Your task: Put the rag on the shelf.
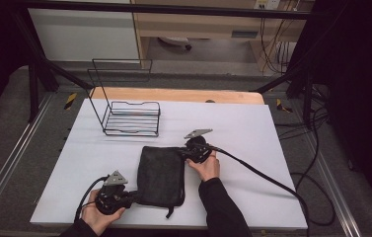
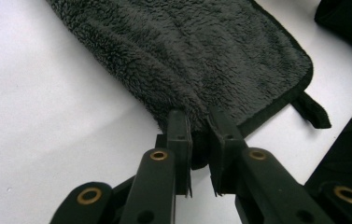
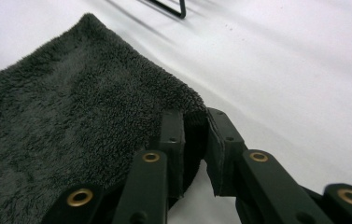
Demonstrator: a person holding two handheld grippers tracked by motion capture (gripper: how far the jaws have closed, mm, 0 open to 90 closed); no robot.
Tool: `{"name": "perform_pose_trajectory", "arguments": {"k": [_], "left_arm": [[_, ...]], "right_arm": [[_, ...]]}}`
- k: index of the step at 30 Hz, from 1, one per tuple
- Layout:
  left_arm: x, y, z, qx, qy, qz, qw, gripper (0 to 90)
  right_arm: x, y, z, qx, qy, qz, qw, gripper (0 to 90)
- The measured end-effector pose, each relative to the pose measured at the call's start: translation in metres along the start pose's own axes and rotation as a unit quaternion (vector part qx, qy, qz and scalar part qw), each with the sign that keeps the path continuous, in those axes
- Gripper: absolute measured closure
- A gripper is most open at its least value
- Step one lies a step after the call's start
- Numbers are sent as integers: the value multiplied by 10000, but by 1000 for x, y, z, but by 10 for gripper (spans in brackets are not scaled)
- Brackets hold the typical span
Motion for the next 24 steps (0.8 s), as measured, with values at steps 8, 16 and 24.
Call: {"name": "perform_pose_trajectory", "arguments": {"k": [8,16,24], "left_arm": [[-6,5,6,22,-324,-145,9994,638],[-16,11,18,-95,-401,-424,9983,412],[-24,6,34,-73,-344,-408,9985,226]], "right_arm": [[-11,25,4,-71,27,-475,9988,460],[-2,53,3,-62,-145,-695,9975,176],[24,73,-3,-103,-189,-469,9987,64]]}}
Point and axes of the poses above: each handheld gripper's, and its own axes: y roughly backward along the jaws, x roughly out of its underside, z roughly to its left, the point moved 7 cm from there along -y, roughly forward along the jaws, and after that the axes turned 9 degrees about -z, right-handed, at the moved point
